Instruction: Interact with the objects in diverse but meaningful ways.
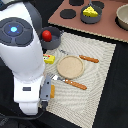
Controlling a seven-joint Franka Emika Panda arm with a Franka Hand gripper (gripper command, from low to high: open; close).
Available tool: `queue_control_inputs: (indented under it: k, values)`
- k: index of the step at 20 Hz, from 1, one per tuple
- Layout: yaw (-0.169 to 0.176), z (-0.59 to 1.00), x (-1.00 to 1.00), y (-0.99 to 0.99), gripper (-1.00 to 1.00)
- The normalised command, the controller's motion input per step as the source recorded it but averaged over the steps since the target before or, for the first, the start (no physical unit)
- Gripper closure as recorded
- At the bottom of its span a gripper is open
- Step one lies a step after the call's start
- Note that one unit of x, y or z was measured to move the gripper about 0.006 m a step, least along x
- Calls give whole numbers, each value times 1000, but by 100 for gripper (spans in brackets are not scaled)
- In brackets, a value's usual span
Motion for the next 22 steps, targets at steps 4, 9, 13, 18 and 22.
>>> queue_control_inputs:
  k: [4, 9, 13, 18, 22]
  values:
    - [48, -56, 0, -149, -100]
    - [34, -5, 17, -129, -100]
    - [1, 279, 83, -14, -100]
    - [0, 390, 129, 21, -100]
    - [0, 414, 61, 84, -100]
